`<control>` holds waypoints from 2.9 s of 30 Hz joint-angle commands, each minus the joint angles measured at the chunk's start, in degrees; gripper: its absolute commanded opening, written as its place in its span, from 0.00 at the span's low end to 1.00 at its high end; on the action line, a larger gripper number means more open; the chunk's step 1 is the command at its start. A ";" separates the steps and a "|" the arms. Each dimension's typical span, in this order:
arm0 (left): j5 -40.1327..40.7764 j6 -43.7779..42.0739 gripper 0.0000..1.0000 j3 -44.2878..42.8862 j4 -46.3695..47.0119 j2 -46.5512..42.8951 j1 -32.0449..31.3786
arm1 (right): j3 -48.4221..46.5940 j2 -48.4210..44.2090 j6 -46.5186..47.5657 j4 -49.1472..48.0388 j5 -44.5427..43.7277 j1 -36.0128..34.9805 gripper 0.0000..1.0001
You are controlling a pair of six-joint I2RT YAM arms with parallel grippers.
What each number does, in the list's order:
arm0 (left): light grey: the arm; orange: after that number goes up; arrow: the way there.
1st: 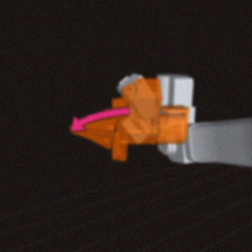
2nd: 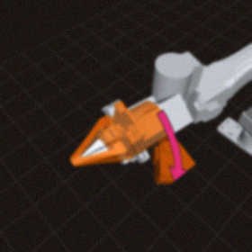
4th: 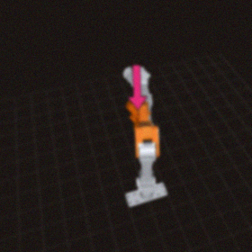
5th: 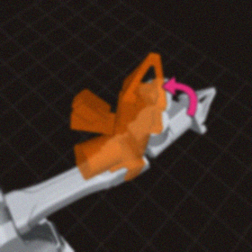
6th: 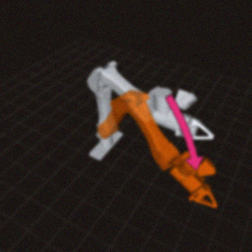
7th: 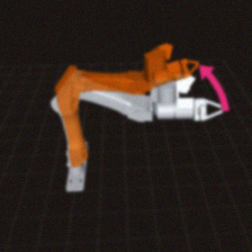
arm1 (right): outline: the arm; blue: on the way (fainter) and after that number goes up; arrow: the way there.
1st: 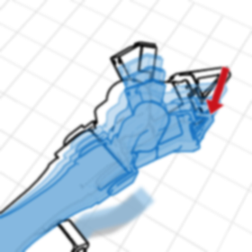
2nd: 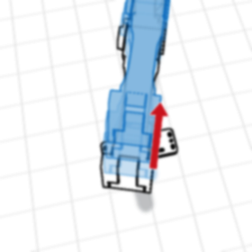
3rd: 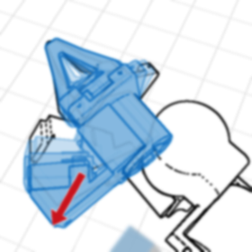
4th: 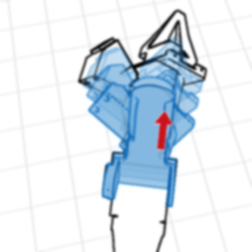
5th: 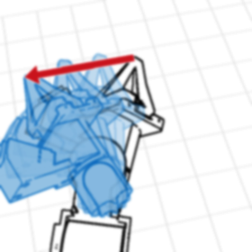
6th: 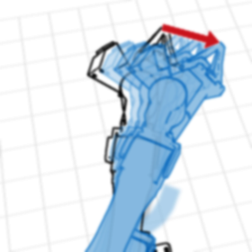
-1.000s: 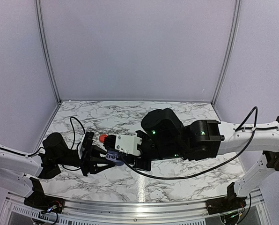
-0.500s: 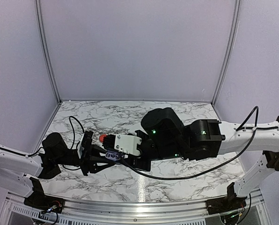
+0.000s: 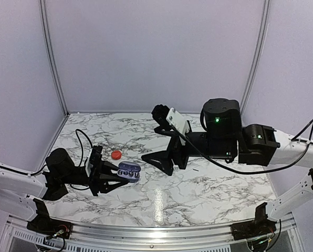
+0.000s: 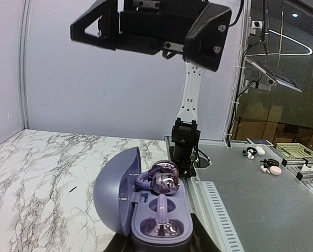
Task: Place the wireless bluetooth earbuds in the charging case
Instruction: Insert the right earbud into the right side groove of the charging case, then adjust the right earbud in the right side groove of the charging case.
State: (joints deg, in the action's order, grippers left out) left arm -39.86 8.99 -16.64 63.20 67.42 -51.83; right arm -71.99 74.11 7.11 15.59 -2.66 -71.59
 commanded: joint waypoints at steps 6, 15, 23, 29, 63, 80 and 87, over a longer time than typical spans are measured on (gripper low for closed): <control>-0.04 -0.54 0.00 -0.49 2.91 -1.19 0.07 | 1.72 2.30 -10.12 0.00 6.79 2.52 0.99; 0.04 -0.56 0.00 -0.49 2.98 -1.29 0.11 | 1.76 5.05 -12.25 -1.04 10.48 3.40 0.99; 0.40 -0.82 0.00 -0.49 2.98 -1.63 0.15 | 2.24 6.51 -12.19 -1.31 11.42 3.74 0.99; 0.57 -0.80 0.00 -0.41 2.94 -1.85 0.14 | 3.58 6.84 -12.56 -2.20 11.80 3.74 0.99; 0.31 -0.99 0.00 -0.23 2.63 -1.68 0.07 | 0.56 7.19 -14.29 -1.45 11.03 4.64 0.98; 0.99 -0.90 0.00 -0.08 2.62 -2.14 0.14 | 2.45 8.74 -13.88 -2.02 13.47 5.32 0.98; 1.02 -0.82 0.00 -0.06 2.60 -2.45 0.15 | 3.89 8.85 -13.79 -2.05 13.23 5.32 0.98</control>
State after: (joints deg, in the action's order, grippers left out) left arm -38.92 8.56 -16.64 63.20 66.32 -51.83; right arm -68.73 82.30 -6.46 13.76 10.46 -66.59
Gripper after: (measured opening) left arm 0.298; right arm 0.986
